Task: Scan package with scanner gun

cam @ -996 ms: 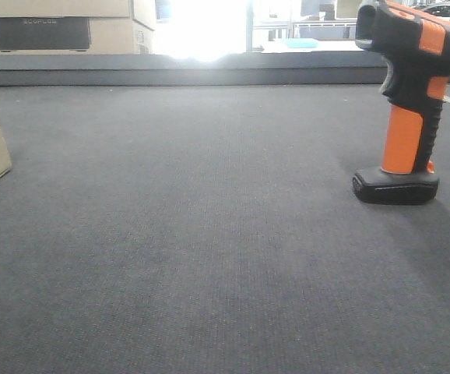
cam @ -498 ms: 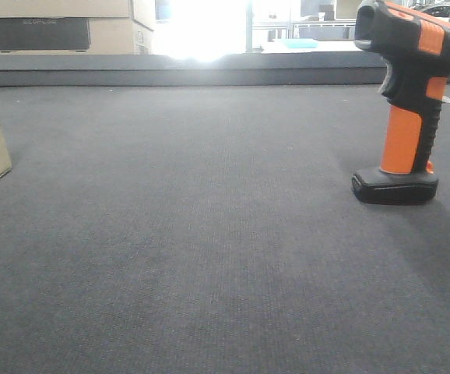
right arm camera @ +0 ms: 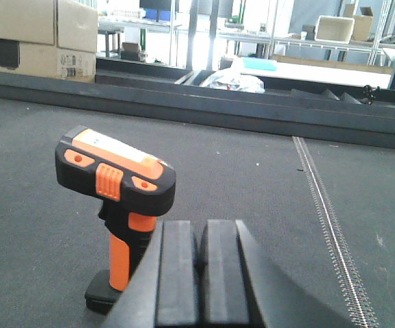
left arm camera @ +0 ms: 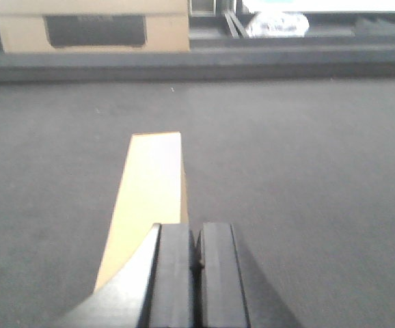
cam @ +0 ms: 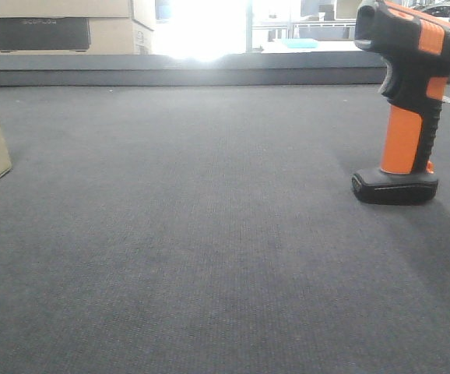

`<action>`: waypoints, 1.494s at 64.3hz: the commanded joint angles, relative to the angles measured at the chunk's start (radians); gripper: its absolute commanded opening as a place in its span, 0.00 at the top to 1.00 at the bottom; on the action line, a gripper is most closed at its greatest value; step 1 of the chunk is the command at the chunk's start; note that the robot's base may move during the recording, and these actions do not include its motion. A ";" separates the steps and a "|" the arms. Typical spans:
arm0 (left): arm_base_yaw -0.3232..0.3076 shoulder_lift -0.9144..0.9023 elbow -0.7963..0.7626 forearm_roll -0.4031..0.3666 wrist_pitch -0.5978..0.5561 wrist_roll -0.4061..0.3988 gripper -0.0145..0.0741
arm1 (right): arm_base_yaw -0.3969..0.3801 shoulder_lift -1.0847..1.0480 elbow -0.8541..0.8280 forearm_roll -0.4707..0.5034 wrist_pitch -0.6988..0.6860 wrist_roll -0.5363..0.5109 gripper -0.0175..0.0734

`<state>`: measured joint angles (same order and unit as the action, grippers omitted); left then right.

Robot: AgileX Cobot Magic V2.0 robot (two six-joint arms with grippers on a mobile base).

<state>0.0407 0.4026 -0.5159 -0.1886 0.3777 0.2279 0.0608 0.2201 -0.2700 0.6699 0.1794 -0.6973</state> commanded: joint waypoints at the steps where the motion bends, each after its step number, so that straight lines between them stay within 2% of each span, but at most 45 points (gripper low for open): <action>1: -0.007 -0.023 0.041 -0.010 -0.103 0.004 0.96 | -0.007 -0.010 0.011 0.008 -0.027 -0.005 0.98; 11: -0.007 -0.032 0.083 -0.010 -0.174 0.004 0.96 | -0.007 -0.010 0.015 0.008 -0.031 -0.005 0.98; 59: -0.005 -0.032 0.085 -0.010 -0.186 0.004 0.96 | -0.007 -0.010 0.015 0.008 -0.023 -0.005 0.98; 64: -0.005 -0.034 0.094 0.042 -0.186 0.002 0.96 | -0.007 -0.010 0.015 0.008 -0.023 -0.005 0.98; 66: -0.008 -0.040 0.100 0.060 -0.188 -0.019 0.96 | -0.007 -0.010 0.015 0.008 -0.023 -0.005 0.98; 70: -0.015 -0.070 0.121 0.133 -0.188 -0.159 0.96 | -0.007 -0.010 0.015 0.008 -0.023 -0.005 0.98; 72: -0.023 -0.093 0.137 0.195 -0.191 -0.235 0.96 | -0.007 -0.010 0.015 0.008 -0.023 -0.005 0.98; 75: -0.035 -0.139 0.176 0.285 -0.215 -0.302 0.96 | -0.007 -0.010 0.015 0.008 -0.023 -0.005 0.98; 80: -0.038 -0.202 0.232 0.305 -0.234 -0.317 0.96 | -0.007 -0.010 0.015 0.008 -0.023 -0.005 0.98; 96: -0.038 -0.403 0.449 0.278 -0.257 -0.317 0.96 | -0.007 -0.010 0.015 0.008 -0.023 -0.005 0.98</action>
<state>0.0088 0.0429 -0.1195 0.0957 0.1563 -0.0792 0.0608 0.2135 -0.2590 0.6735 0.1732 -0.6990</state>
